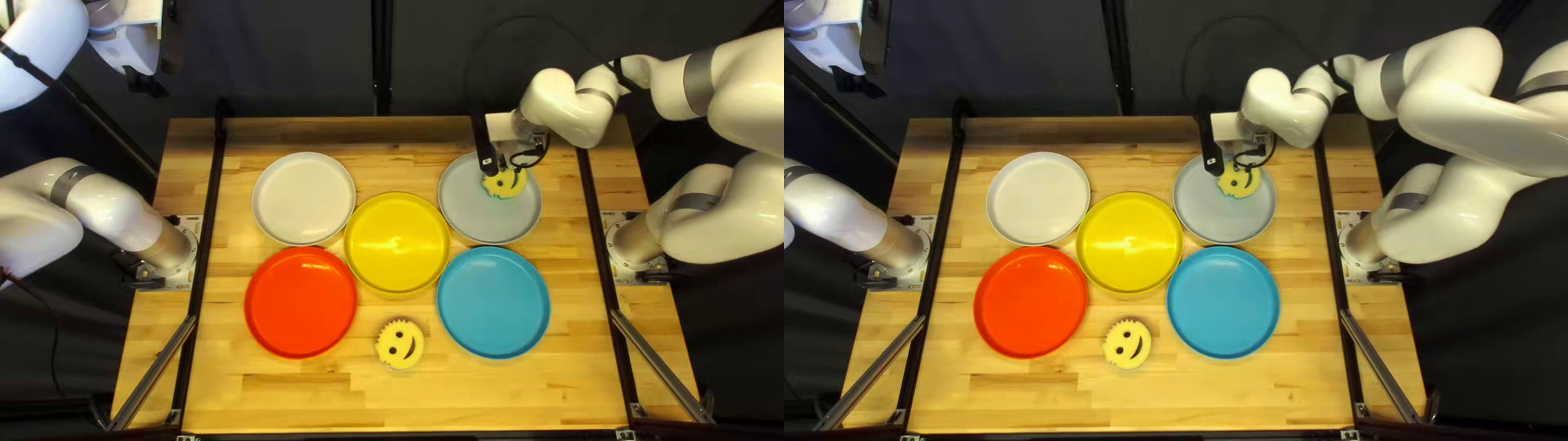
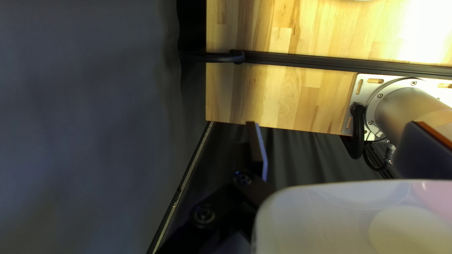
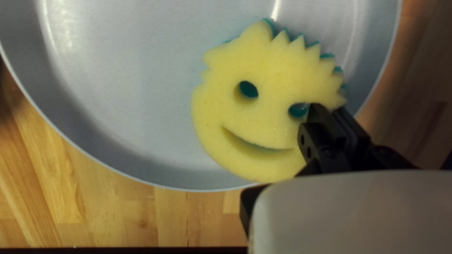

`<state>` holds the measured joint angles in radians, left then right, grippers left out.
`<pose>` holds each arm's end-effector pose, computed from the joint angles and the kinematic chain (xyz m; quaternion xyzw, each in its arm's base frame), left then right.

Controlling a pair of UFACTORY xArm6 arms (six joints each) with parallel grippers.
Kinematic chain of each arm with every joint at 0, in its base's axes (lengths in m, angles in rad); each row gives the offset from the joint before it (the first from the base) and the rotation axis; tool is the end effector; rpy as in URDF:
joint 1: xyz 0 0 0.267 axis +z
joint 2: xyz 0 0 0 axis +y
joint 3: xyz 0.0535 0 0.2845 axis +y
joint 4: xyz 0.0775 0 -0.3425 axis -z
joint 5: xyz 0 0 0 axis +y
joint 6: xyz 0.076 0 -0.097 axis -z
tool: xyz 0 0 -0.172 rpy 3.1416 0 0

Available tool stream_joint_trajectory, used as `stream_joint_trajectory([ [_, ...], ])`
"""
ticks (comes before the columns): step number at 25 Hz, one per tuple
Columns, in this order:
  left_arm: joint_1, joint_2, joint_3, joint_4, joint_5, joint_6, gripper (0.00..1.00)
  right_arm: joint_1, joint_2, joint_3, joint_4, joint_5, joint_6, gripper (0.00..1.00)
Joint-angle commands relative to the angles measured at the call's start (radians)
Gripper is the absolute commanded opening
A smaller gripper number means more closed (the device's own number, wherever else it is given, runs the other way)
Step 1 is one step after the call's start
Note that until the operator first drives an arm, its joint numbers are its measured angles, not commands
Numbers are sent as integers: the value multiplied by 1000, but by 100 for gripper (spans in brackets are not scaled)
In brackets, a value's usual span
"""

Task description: Pick up sponge and scrub the plate

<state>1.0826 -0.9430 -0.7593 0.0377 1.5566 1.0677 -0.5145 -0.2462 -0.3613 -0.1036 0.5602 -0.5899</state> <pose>0.1059 0.2209 0.3442 -0.9971 -0.0085 -0.0181 0.0730 0.2839 -0.1698 0.0541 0.9960 0.0808 0.0051 0.0367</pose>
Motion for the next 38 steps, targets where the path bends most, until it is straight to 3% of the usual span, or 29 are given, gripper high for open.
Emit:
stream_joint_trajectory([
  [1, 0, 0, 0, 0, 0, 0, 100, 46, -42, 40, -6, 5, 18, 0],
  [11, 0, 0, 0, 0, 0, 0, 100, 136, -116, 100, -22, 27, 66, 0],
  [25, 0, 0, 0, 0, 0, 0, 100, -21, 84, -71, 15, -14, -109, 0],
  [38, 0, 0, 0, 0, 0, 0, 100, -98, 153, -153, 36, 10, -182, 0],
])
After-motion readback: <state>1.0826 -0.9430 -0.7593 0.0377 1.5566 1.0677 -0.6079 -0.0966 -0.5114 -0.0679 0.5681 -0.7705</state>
